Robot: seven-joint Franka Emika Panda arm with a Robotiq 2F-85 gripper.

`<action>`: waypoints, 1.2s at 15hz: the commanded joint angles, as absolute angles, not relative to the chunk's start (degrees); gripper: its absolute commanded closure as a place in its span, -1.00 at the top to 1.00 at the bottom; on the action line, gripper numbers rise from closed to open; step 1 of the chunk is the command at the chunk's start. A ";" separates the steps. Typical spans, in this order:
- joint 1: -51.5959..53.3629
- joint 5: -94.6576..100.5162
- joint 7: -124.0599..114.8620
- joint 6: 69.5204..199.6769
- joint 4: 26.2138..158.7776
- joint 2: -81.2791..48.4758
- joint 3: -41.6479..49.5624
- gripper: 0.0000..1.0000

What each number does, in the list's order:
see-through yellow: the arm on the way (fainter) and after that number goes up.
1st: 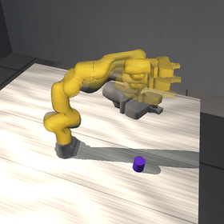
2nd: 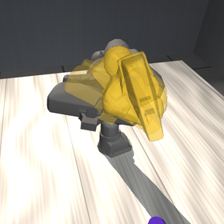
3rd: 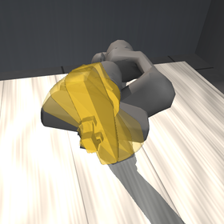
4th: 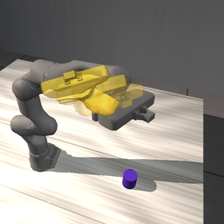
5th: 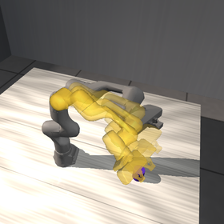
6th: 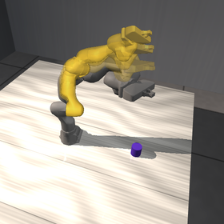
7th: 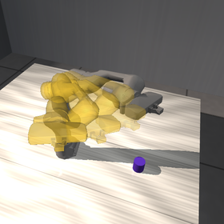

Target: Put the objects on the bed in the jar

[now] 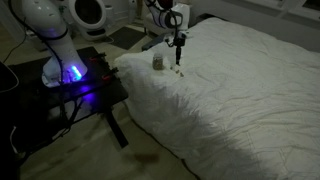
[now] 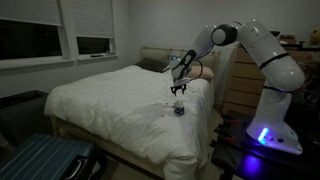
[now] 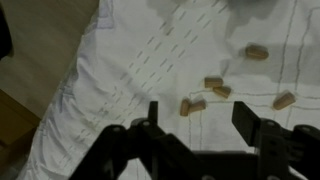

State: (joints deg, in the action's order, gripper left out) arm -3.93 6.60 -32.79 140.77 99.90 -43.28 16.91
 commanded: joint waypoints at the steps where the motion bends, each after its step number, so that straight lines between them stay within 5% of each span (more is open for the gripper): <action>1: -5.57 5.69 -26.14 145.44 99.12 -45.91 15.80 1.00; 18: -6.96 3.61 -17.27 155.04 93.08 -55.91 13.79 1.00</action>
State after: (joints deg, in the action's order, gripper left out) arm -4.91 5.97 -21.22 154.35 94.92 -54.86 15.47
